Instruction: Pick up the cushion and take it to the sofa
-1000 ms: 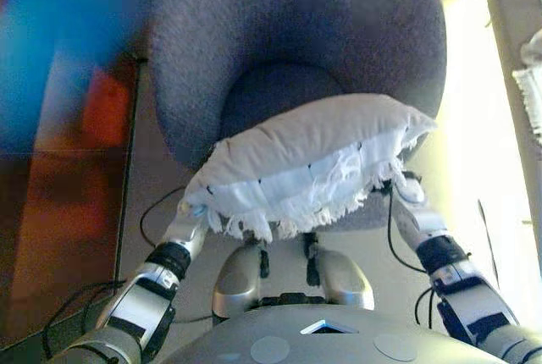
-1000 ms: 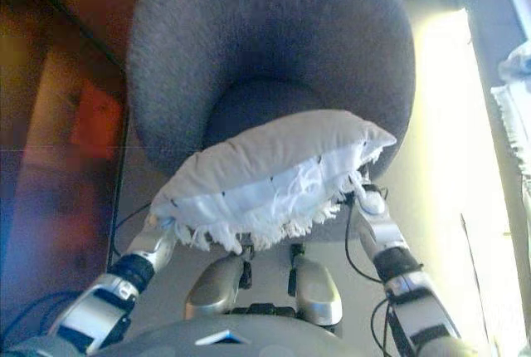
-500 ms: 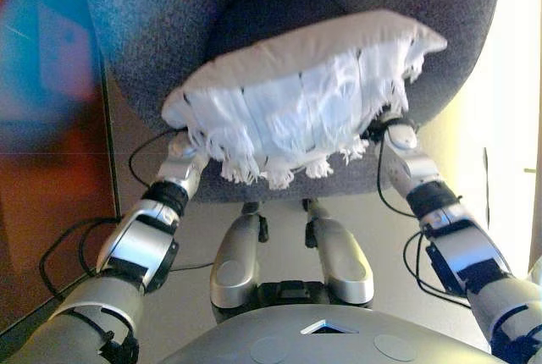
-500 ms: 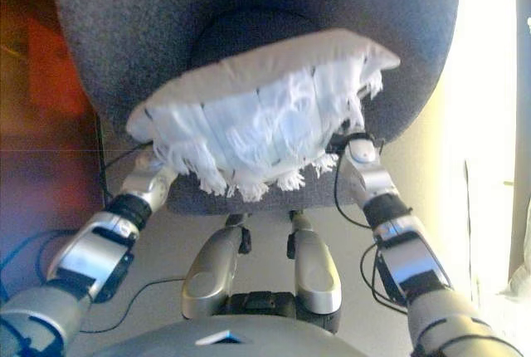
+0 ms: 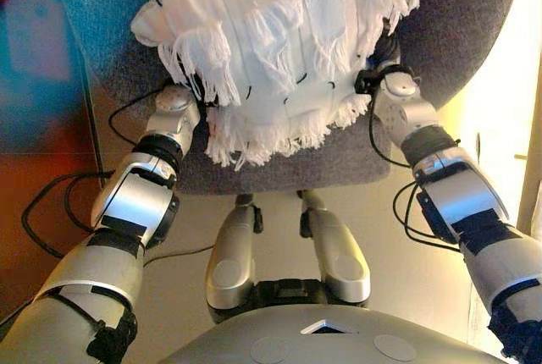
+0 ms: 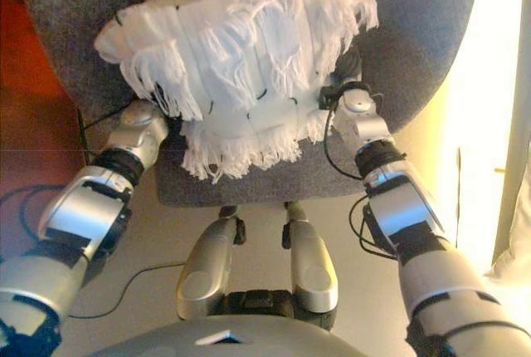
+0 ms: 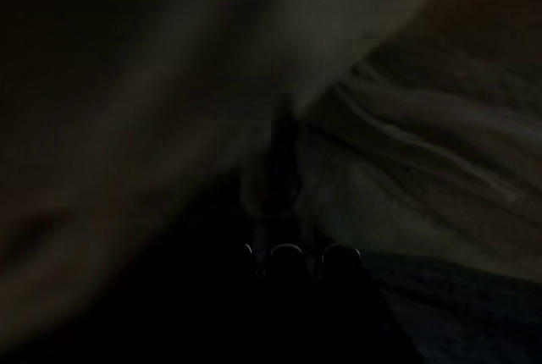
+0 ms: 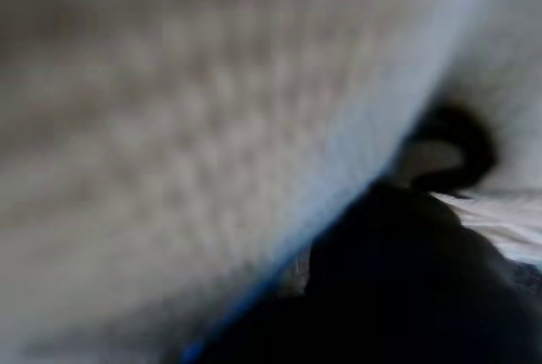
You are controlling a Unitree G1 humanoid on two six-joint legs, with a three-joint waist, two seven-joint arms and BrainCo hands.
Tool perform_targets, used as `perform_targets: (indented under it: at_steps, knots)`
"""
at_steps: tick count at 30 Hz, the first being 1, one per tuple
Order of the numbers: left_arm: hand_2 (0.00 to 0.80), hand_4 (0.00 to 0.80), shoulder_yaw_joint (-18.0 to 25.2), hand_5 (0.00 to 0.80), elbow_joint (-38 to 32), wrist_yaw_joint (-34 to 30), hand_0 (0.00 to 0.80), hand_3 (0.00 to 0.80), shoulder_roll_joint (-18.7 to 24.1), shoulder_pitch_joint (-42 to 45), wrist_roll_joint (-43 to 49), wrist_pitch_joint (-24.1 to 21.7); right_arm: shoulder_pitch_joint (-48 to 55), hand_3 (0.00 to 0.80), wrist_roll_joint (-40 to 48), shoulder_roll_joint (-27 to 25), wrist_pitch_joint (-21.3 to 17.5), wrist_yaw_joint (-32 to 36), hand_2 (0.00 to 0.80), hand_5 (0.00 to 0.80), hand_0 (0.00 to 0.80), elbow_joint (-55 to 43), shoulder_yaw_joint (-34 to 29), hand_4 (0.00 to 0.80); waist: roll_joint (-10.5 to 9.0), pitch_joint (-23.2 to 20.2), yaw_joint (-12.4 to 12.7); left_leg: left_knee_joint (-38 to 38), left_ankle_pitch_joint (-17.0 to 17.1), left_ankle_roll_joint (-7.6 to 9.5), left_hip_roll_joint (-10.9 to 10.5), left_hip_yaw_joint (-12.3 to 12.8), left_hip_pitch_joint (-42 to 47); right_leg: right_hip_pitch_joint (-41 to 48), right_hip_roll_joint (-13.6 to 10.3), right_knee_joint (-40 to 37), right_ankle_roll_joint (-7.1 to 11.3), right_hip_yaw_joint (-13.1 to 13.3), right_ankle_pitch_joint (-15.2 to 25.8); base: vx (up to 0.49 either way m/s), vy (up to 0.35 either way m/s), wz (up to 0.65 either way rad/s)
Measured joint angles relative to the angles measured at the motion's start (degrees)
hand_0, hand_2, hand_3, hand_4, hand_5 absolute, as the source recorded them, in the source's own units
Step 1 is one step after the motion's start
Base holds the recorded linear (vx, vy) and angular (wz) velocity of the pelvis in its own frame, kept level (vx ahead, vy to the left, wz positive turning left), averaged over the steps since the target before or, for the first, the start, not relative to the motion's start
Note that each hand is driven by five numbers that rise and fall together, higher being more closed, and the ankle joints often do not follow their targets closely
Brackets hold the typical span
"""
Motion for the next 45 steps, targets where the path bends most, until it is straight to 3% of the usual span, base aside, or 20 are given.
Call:
perform_targets:
  at_steps: [1, 2, 9, 14, 20, 24, 27, 29, 31, 33, 36, 38, 42, 45]
  knots:
    - [0.000, 0.000, -0.01, 0.000, 1.85, 0.30, 0.000, 0.000, 0.40, -1.64, -0.38, 1.44, -1.37, 0.317, 0.26, 0.00, 0.57, 0.21, 0.317, 0.317, 0.317, 1.67, 0.01, 0.317, -0.01, 0.00, -0.01, 0.01, 0.13, 0.02, 0.04, 0.00, -0.38, -0.57, 0.01, 0.44, 0.00, -0.01, 0.00, 0.045, -0.003, -0.01]
    - [0.000, 0.000, -0.04, 0.000, 3.70, 0.43, 0.000, 0.000, 0.66, -3.24, -0.37, 2.63, -2.72, 0.000, 0.77, -0.14, 1.08, 0.38, 0.000, 0.000, 0.000, 3.25, 0.02, 0.000, -0.02, 0.01, -0.10, 0.02, 0.21, 0.10, 0.03, -0.05, -0.67, -0.84, 0.01, 0.57, 0.01, -0.05, 0.00, 0.050, -0.009, 0.01]
    - [0.000, 0.000, 0.15, 0.000, 6.13, 4.57, 0.000, 0.000, 4.96, -4.16, -0.99, 5.15, -4.06, 0.000, 2.47, -5.41, 1.53, 0.70, 0.000, 0.000, 0.000, 4.67, -0.43, 0.000, -0.09, 0.05, -0.02, 0.04, 0.25, 0.14, 0.01, -0.29, -0.68, -0.80, -0.05, 0.66, 0.03, -0.68, 0.01, 0.012, -0.004, 0.01]
    - [0.000, 0.000, 4.73, 0.000, 1.42, 5.28, 0.000, 0.000, 5.85, 2.53, -2.20, 5.13, 3.22, 0.000, 3.66, -10.86, -2.39, 0.23, 0.000, 0.000, 0.000, -1.79, -3.32, 0.000, -0.12, 0.08, -0.52, 0.10, 0.26, 0.13, 0.04, -0.34, -0.54, -0.73, -0.05, 0.72, 0.04, -0.86, -0.01, 0.005, 0.020, -0.02]
    - [0.000, 0.000, 7.68, 0.000, -2.23, 5.22, 0.000, 0.000, 5.89, 7.92, -3.80, 5.70, 12.05, 0.000, 3.17, -10.78, -7.48, -0.22, 0.000, 0.000, 0.000, -8.79, -10.01, 0.000, 0.41, 0.37, -1.08, 0.06, 0.30, 0.05, -0.11, -0.26, 0.70, 0.32, -0.36, 0.82, 0.05, -1.80, -0.06, 0.011, 0.047, -0.01]
    - [0.000, 0.000, 10.89, 0.000, -4.76, 3.47, 0.000, 0.000, 5.88, 13.71, -3.35, 5.87, 20.38, 0.000, -1.93, -10.85, -9.67, -1.95, 0.000, 0.000, 0.000, -13.69, -14.91, 0.000, 0.49, 0.41, -1.58, 0.00, 0.08, -0.24, -0.19, -0.30, 2.56, 2.39, -0.46, 0.32, 0.07, -2.01, -0.15, 0.000, 0.000, 0.00]
    - [0.000, 0.000, 12.23, 0.000, -4.81, 0.52, 0.000, 0.000, 5.46, 20.49, -1.73, 6.10, 26.94, 0.000, -3.55, -11.51, -10.13, -5.12, 0.000, 0.000, 0.000, -10.69, -22.00, 0.000, 0.65, 0.32, -1.67, -0.04, -0.75, -1.31, -0.08, -0.25, 5.24, 5.28, -0.45, -0.33, 0.06, -2.04, -0.54, 0.000, 0.000, 0.00]
    - [0.000, 0.000, 15.98, 0.000, -4.37, -0.48, 0.000, 0.000, 4.26, 26.99, -0.25, 6.64, 31.52, 0.000, -2.21, -13.34, -8.85, -7.45, 0.000, 0.000, 0.000, -3.95, -28.26, 0.000, 1.17, -0.04, -1.62, -0.06, -1.25, -1.97, 0.12, -0.28, 6.60, 6.67, -0.30, -0.37, -0.25, -2.14, -0.92, 0.055, -0.041, -0.01]
    - [0.000, 0.000, 22.96, 0.000, -1.37, -0.21, 0.000, 0.000, 3.23, 34.58, -0.13, 7.52, 38.56, 0.000, -2.11, -14.17, -7.89, -7.80, 0.000, 0.000, 0.000, 1.95, -33.04, 0.000, 1.85, -0.35, -1.54, -0.07, -1.77, -2.42, 0.50, -0.32, 8.09, 8.21, -0.02, -0.41, -0.80, -2.67, -1.27, 0.094, -0.052, 0.00]
    - [0.000, 0.000, 27.77, 0.000, 1.90, 0.53, 0.000, 0.000, 2.62, 43.10, 0.93, 8.35, 47.38, 0.000, -3.44, -13.13, -6.76, -7.07, 0.000, 0.000, 0.000, 5.78, -34.06, 0.000, 2.92, -1.03, -1.41, -0.08, -2.49, -2.56, 0.82, -0.68, 10.59, 10.90, 0.20, -0.42, -1.24, -4.16, -2.25, 0.109, -0.057, 0.11]
    - [0.000, 0.000, 29.14, 0.000, 5.53, 0.58, 0.000, 0.000, -0.73, 54.07, 3.99, 9.98, 57.16, 0.000, -6.39, -8.05, -5.50, -4.59, 0.000, 0.000, 0.000, 10.12, -33.55, 0.000, 4.77, -6.16, -0.83, -0.13, -3.66, -2.39, 0.87, -1.55, 13.01, 13.67, 0.37, -0.44, -1.31, -5.19, -3.79, 0.127, -0.060, 0.16]
    - [0.000, 0.000, 29.11, 0.000, 8.71, -1.29, 0.000, 0.000, -2.82, 58.69, 6.03, 13.07, 60.20, 0.000, -8.08, -3.57, -4.87, -2.82, 0.000, 0.000, 0.000, 13.22, -31.34, 0.000, 4.76, -10.19, 0.03, -0.35, -4.28, -2.54, 0.93, -1.57, 14.74, 15.40, 0.47, -0.45, -1.35, -5.21, -4.53, 0.147, -0.036, 0.03]
    - [0.000, 0.000, 26.96, 0.000, 12.76, -5.27, 0.000, 0.000, -7.80, 62.41, 11.05, 17.86, 61.42, 0.000, -11.77, 5.51, -1.97, -0.35, 0.000, 0.000, 0.000, 15.92, -28.34, 0.000, 2.64, -17.15, 0.32, -0.45, -5.19, -2.39, 0.99, -2.15, 17.54, 18.29, 0.60, -0.64, -1.32, -5.57, -6.02, 0.111, -0.017, 0.11]
    - [0.000, 0.000, 26.12, 0.000, 12.95, -5.51, 0.000, 0.000, -8.30, 62.59, 11.05, 19.61, 61.44, 0.000, -15.65, 8.18, 0.76, 4.35, 0.000, 0.000, 0.000, 16.32, -25.57, 0.000, 0.47, -21.35, 0.43, -0.44, -5.19, -2.37, 1.13, -2.41, 17.77, 18.94, 0.66, -0.62, -1.75, -6.15, -6.32, 0.066, -0.004, 0.11]
